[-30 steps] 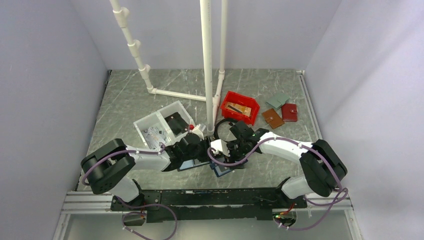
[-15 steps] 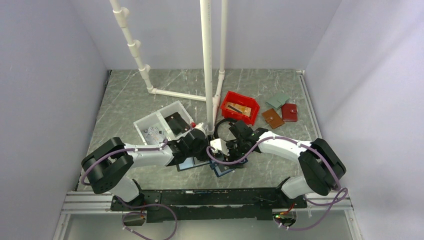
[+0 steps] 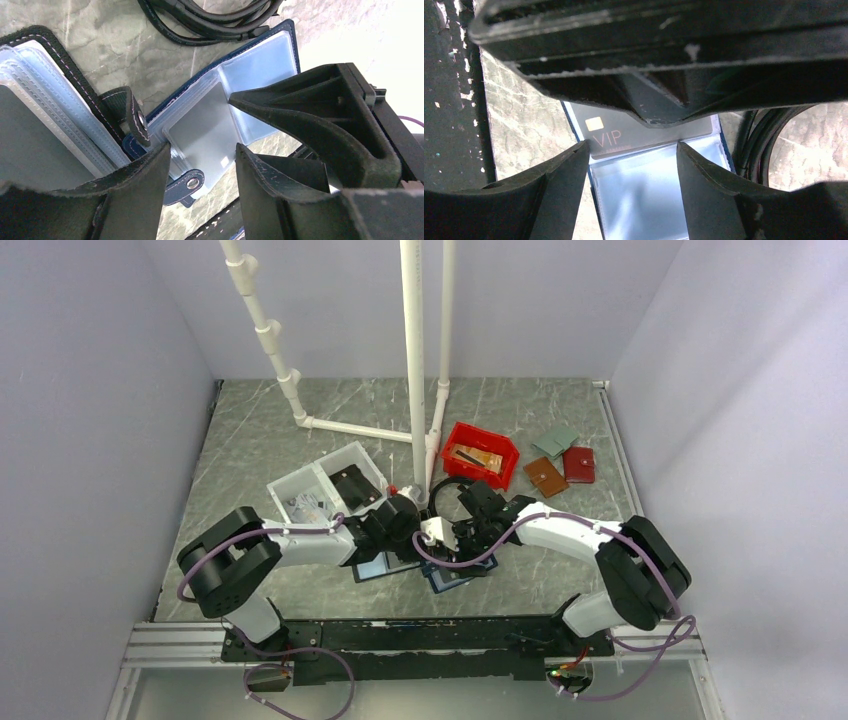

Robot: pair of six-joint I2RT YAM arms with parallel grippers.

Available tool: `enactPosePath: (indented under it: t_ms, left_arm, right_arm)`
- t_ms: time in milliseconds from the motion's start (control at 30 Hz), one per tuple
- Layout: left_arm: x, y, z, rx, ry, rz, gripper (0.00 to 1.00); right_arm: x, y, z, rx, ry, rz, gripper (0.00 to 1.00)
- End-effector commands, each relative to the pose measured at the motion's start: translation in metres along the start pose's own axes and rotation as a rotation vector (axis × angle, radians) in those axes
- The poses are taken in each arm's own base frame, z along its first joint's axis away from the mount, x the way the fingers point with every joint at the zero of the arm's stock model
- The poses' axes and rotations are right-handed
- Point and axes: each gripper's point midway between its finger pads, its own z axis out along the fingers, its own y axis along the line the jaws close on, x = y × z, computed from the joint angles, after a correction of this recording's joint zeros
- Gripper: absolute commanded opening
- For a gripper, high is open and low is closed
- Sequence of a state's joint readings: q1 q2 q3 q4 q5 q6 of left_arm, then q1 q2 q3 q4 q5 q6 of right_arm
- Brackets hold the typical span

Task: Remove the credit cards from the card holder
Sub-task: Pick up the card holder from the center of the board.

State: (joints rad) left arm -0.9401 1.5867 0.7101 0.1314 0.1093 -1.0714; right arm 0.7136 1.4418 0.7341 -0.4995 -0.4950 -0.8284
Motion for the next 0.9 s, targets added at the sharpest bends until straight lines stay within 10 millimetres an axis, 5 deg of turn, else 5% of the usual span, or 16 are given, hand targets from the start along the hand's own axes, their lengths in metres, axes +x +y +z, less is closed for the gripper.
enactPosePath:
  t_ms: [0,533,733,867]
  left_arm:
    - [0.002,-0.011,0.0,0.055,0.009,-0.015,0.55]
    - [-0.004,-0.039,-0.004,0.289,-0.033,-0.087,0.31]
    - [-0.005,-0.044,-0.006,0.317,-0.029,-0.082,0.14]
    - [-0.002,-0.045,-0.002,0.33,-0.014,-0.091,0.14]
  right_arm:
    - [-0.008,-0.01,0.0,0.025,-0.002,-0.019,0.66]
    - [-0.006,-0.01,0.005,0.041,0.036,-0.031,0.75]
    - [-0.008,-0.012,0.004,0.046,0.036,-0.022,0.75]
    - [-0.011,-0.013,0.002,0.05,0.032,-0.015,0.75]
